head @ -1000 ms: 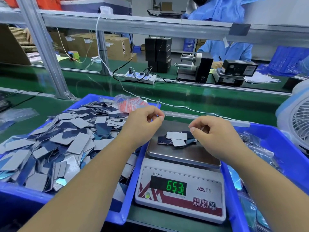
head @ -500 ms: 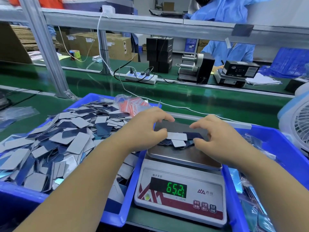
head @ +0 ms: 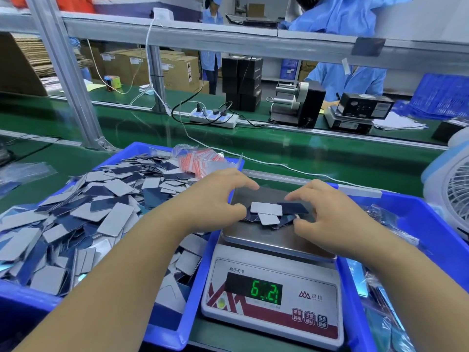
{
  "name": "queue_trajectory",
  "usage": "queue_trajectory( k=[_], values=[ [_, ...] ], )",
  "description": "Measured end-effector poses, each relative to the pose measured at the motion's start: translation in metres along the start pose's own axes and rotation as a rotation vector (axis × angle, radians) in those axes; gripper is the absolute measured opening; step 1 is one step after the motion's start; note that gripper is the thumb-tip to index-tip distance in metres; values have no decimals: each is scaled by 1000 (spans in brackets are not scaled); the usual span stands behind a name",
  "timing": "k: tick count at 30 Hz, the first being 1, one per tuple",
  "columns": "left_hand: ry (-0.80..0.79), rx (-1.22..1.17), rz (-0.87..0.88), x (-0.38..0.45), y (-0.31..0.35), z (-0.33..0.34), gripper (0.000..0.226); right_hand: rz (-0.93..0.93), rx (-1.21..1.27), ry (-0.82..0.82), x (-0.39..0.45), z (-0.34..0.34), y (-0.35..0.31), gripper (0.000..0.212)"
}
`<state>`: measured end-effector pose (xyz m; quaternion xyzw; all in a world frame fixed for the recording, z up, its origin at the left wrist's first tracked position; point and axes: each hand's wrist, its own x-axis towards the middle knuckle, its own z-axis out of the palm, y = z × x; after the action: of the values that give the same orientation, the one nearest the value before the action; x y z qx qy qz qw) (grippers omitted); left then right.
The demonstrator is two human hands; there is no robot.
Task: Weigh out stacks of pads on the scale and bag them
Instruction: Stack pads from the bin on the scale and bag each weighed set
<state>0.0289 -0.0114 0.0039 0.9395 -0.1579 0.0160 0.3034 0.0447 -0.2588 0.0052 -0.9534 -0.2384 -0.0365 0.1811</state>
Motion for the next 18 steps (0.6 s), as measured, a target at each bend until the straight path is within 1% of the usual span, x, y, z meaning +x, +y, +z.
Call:
queue_trajectory(
  k=[2,4,5,7,8,10,11,12,14,18],
  values=[
    [91,1,-117,0,-7,-6,38,-1,-5,4,0,0,0,38],
    [130,105,-254,-2,-16,-18,25,-4,-4,12,1,0,0,37],
    [99,173,-317,-3,-20,-22,21,-8,-2,14,1,0,1,36],
    [-50,259,-395,-7,-25,-26,18,-17,6,15,1,0,1,34],
    [-144,282,-418,-10,-25,-26,28,-20,10,13,1,1,0,33],
    [-296,325,-454,-15,-22,-25,57,-19,15,8,1,1,-1,32],
    [-336,360,-461,-16,-20,-24,68,-19,18,8,1,2,-1,31],
    [-358,393,-464,-15,-19,-24,74,-19,19,8,1,2,-1,31],
    [-349,411,-471,-12,-19,-24,74,-16,17,6,1,2,-2,32],
    [-304,351,-495,-8,-18,-24,65,-27,15,22,1,1,-3,31]
  ],
)
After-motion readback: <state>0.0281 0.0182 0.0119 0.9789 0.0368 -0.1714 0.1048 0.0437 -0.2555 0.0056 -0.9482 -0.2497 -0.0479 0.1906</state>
